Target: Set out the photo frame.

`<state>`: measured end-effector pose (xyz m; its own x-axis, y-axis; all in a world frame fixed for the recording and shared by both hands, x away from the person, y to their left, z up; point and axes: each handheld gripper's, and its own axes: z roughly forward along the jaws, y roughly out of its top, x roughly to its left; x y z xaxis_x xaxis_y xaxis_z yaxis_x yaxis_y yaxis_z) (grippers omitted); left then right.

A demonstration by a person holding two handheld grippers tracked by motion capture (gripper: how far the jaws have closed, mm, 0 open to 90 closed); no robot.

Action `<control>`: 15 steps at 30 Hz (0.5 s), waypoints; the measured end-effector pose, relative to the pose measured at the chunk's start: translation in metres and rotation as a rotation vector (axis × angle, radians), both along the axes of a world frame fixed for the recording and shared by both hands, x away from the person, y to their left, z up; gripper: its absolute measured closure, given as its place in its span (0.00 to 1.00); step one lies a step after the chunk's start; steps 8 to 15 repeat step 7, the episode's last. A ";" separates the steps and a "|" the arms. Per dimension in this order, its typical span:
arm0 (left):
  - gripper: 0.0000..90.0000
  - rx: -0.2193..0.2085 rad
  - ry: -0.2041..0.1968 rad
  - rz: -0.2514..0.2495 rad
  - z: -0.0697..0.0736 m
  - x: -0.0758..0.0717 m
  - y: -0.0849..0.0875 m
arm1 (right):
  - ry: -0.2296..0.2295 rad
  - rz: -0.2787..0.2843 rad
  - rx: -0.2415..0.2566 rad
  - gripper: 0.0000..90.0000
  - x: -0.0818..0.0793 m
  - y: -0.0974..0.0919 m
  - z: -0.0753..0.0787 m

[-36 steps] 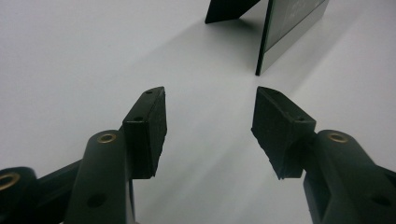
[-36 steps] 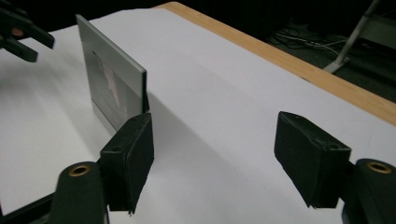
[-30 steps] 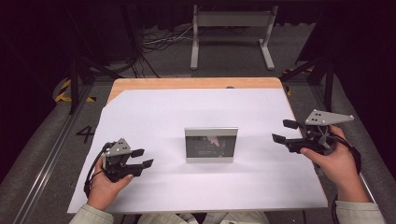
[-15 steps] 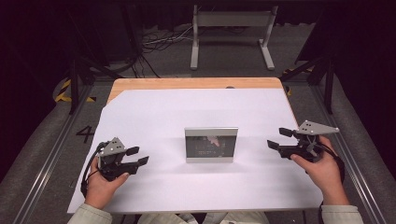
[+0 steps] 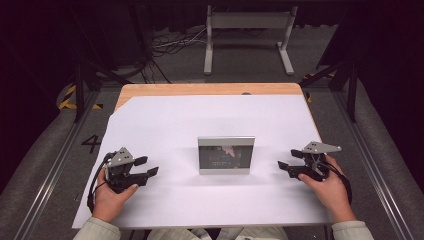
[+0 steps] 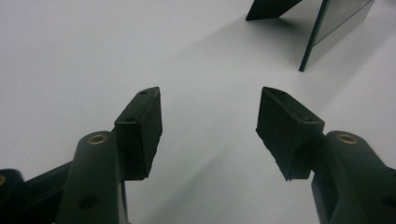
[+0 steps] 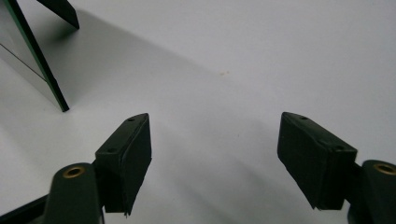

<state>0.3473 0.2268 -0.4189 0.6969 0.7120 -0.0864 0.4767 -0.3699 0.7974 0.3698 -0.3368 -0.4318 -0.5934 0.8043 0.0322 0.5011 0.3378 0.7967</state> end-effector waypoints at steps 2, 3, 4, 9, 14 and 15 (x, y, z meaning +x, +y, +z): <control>0.45 -0.002 -0.001 -0.002 0.000 0.000 0.000 | 0.002 -0.008 0.001 0.28 0.000 -0.001 0.000; 0.45 -0.006 0.002 -0.001 -0.001 0.001 0.000 | 0.002 -0.008 0.001 0.28 0.000 -0.001 0.000; 0.45 -0.006 0.002 0.004 -0.001 0.001 -0.001 | 0.002 -0.009 0.007 0.28 0.000 -0.002 0.001; 0.43 -0.013 0.009 0.008 -0.003 0.002 0.000 | 0.004 -0.009 0.016 0.28 -0.001 -0.001 0.003; 0.43 -0.013 0.009 0.008 -0.003 0.002 0.000 | 0.004 -0.009 0.016 0.28 -0.001 -0.001 0.003; 0.43 -0.013 0.009 0.008 -0.003 0.002 0.000 | 0.004 -0.009 0.016 0.28 -0.001 -0.001 0.003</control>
